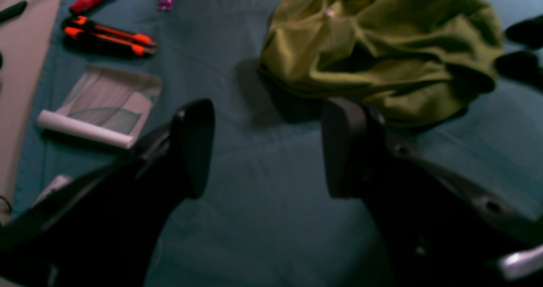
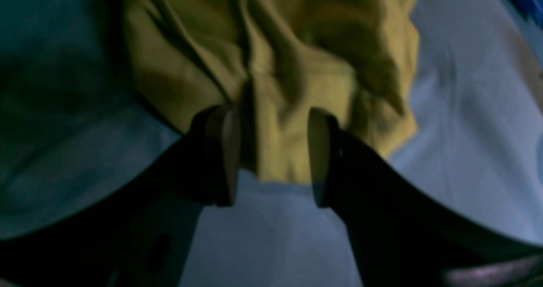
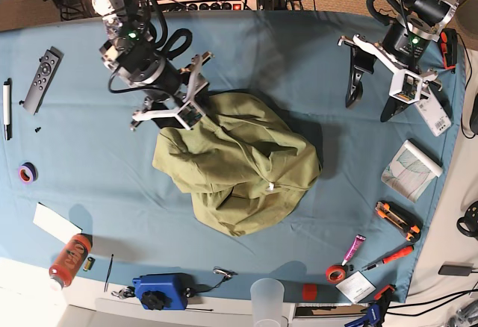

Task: Layout the t-shirt on the table in an organized manner, then fold the t-shirt properly
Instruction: 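Grasp the t-shirt edge with the right gripper and lift it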

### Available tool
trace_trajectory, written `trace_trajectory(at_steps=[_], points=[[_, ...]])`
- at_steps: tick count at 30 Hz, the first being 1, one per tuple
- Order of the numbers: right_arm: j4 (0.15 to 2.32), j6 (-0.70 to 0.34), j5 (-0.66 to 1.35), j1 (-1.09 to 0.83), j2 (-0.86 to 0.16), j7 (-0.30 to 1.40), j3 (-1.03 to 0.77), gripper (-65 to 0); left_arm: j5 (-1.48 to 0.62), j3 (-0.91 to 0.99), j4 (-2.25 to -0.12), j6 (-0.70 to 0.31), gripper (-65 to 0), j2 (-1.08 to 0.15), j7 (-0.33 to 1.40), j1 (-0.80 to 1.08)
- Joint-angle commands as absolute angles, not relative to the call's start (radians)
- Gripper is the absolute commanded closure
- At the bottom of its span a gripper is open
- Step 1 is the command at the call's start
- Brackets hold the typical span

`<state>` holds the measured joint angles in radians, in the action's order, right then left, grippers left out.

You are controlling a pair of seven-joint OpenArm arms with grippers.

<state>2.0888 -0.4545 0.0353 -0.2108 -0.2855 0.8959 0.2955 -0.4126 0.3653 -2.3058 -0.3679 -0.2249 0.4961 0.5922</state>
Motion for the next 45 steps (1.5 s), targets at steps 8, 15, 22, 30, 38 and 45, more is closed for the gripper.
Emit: trace_trajectory(at_steps=[8,15,22,30,38,45], points=[[1.940,-0.329,-0.172,-0.126,-0.291,0.851,0.452,-26.2,-0.423,0.369,-2.321,-0.368,-39.7,-0.229,0.472,0.596],[1.935,-0.264,-0.244,-0.083,-0.291,0.853,0.497,-26.1,-0.423,0.369,-2.321,-0.368,-39.7,-0.229,0.471,0.596],[1.935,-0.220,-0.291,-0.081,-0.291,0.856,0.496,-22.3,-0.423,0.369,-2.321,-0.368,-39.7,-0.229,0.471,0.596],[1.935,-0.133,-0.370,-0.080,-0.291,0.858,0.496,0.0,-0.423,0.369,-2.321,-0.368,-39.7,-0.229,0.471,0.595],[2.038,-0.107,-0.384,-0.083,-0.291,0.886,0.496,0.0,-0.423,0.369,-2.321,-0.368,-39.7,-0.230,0.471,0.595],[2.223,-0.123,-0.331,-0.180,-0.292,0.927,0.496,0.0,-0.423,0.369,-2.321,-0.368,-39.7,-0.231,0.470,0.593]])
